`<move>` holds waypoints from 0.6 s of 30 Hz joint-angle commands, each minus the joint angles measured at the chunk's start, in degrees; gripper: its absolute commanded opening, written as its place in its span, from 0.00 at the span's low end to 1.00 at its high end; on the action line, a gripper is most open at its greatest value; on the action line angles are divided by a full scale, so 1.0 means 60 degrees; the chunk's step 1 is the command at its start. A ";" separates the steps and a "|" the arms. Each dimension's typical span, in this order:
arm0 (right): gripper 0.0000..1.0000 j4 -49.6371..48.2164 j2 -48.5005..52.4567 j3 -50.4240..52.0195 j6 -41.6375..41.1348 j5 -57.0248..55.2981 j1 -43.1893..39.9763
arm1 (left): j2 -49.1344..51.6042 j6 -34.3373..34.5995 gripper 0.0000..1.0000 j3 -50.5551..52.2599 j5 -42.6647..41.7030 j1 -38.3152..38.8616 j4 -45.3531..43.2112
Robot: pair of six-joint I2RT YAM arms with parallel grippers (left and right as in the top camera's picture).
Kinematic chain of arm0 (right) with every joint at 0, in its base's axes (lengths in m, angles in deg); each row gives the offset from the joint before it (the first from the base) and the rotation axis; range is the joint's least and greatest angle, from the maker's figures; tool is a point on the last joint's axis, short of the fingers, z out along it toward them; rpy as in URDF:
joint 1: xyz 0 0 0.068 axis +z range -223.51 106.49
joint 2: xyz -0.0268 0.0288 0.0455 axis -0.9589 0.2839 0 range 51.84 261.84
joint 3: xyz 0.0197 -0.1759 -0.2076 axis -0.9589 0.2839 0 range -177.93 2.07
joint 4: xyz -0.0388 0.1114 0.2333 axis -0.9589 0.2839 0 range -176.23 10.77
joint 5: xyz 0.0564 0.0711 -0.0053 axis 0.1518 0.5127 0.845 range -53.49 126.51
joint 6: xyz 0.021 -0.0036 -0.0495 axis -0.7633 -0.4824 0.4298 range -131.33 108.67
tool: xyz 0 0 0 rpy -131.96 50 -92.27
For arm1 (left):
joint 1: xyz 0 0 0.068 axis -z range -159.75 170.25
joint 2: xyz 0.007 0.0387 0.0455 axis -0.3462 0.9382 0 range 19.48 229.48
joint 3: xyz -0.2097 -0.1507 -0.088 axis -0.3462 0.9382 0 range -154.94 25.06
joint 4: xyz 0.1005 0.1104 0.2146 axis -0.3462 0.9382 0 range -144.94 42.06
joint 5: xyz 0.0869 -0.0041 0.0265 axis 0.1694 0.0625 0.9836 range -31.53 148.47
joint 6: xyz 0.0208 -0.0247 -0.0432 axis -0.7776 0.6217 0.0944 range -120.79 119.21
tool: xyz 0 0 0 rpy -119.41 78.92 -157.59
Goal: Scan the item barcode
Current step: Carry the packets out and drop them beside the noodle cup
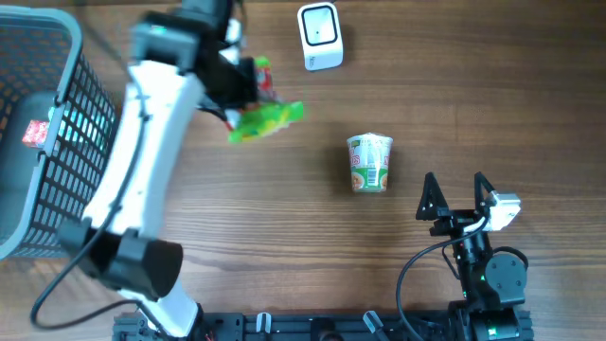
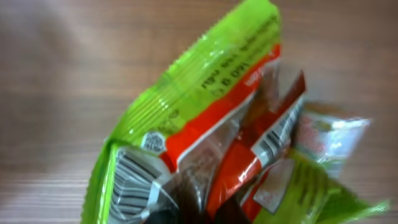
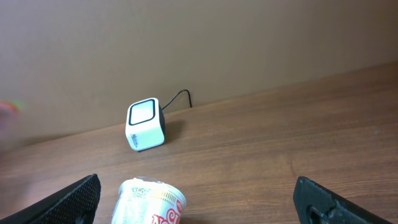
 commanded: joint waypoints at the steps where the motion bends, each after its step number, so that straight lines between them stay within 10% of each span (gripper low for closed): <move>1: 1.00 -0.0051 -0.0069 0.0011 -0.0066 0.0084 -0.0022 | 0.0047 0.0244 0.04 0.3297 0.0273 0.0608 -0.2339; 5: 1.00 -0.0051 -0.0069 0.0011 -0.0066 0.0080 -0.0022 | 0.0047 0.0302 0.06 0.5839 0.0076 0.0627 -0.4692; 6: 1.00 -0.0051 -0.0069 0.0011 -0.0062 0.0080 -0.0022 | 0.0047 0.0299 0.18 0.6120 -0.0138 0.0627 -0.5067; 8: 1.00 -0.0051 -0.0069 0.0011 -0.0066 0.0080 -0.0022 | 0.0044 0.0295 0.78 0.6196 -0.0364 0.0627 -0.5377; 10: 1.00 -0.0051 -0.0069 0.0011 -0.0066 0.0080 -0.0022 | -0.0004 0.0295 1.00 0.6007 -0.0809 0.0623 -0.5570; 18: 1.00 -0.0051 -0.0069 0.0011 -0.0066 0.0084 -0.0022 | -0.0146 0.0291 1.00 0.5380 -0.0426 0.0627 -0.4371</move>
